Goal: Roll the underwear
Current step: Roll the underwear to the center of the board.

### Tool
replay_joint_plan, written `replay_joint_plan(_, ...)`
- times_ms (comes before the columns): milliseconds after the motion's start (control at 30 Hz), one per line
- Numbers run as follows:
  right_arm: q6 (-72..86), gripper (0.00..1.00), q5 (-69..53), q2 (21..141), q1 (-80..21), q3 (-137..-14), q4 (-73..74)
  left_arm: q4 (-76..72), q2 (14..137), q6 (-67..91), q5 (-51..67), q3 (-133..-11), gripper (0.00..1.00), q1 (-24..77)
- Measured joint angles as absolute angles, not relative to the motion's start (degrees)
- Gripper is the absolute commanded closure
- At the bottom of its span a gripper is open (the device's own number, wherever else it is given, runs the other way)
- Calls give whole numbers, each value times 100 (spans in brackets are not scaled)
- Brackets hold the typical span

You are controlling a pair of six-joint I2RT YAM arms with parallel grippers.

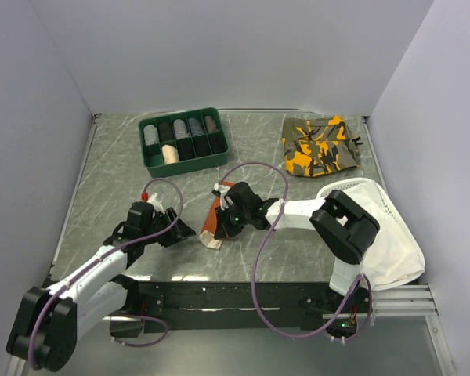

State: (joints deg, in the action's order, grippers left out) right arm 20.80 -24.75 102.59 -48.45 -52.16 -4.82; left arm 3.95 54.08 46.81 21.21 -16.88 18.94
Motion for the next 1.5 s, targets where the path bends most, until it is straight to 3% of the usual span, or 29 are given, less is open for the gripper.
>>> replay_joint_plan(467,2165,100,-2517,10339,-4768,-5216,-563,-290,4842,4724,2593,-1109,55,1896)
replay_joint_plan(1500,2156,100,-2515,10344,-4757,-5227,-548,-1463,6925,4132,2617,-1487,48,2154)
